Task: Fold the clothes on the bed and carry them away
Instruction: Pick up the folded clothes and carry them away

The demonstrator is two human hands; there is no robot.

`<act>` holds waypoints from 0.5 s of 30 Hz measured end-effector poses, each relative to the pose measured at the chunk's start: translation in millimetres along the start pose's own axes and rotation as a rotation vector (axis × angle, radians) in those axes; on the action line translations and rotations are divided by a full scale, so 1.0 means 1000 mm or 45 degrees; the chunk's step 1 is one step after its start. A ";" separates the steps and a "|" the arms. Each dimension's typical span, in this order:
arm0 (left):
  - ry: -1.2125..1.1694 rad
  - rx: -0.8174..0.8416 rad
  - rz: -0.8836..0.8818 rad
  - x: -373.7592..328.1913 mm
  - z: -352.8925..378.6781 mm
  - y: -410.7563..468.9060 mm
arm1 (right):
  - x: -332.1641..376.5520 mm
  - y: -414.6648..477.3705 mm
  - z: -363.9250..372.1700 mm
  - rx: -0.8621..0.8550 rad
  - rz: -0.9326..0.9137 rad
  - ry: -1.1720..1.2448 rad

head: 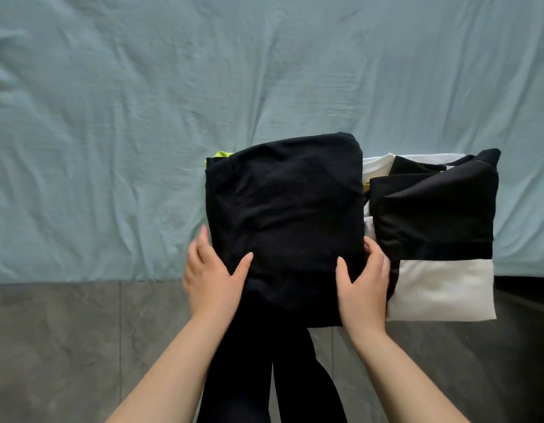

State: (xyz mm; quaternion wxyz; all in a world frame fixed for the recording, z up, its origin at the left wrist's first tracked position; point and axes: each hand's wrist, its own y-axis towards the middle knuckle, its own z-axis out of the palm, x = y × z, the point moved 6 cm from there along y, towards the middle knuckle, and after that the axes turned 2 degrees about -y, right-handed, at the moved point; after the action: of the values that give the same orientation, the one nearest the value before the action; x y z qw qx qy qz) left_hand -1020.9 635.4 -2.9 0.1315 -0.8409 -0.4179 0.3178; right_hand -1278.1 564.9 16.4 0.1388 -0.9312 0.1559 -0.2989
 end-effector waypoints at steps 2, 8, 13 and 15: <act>0.148 -0.282 0.427 -0.041 -0.011 -0.010 | 0.038 -0.007 -0.001 -0.143 -0.434 -0.161; 0.744 0.344 0.743 -0.078 0.041 0.069 | 0.065 0.065 0.062 0.469 -0.905 -0.942; 0.617 0.144 0.840 -0.078 0.037 0.056 | 0.059 0.061 0.056 0.233 -0.680 -0.705; 0.663 0.207 0.904 -0.055 0.037 0.029 | 0.040 0.034 0.054 0.334 -0.866 -0.841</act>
State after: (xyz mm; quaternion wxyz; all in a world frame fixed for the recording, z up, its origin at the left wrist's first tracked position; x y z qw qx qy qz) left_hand -1051.4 572.9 -21.6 0.1807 -0.9711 -0.0300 0.1528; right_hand -1221.5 527.7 -17.7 0.1913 -0.9490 -0.2484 -0.0332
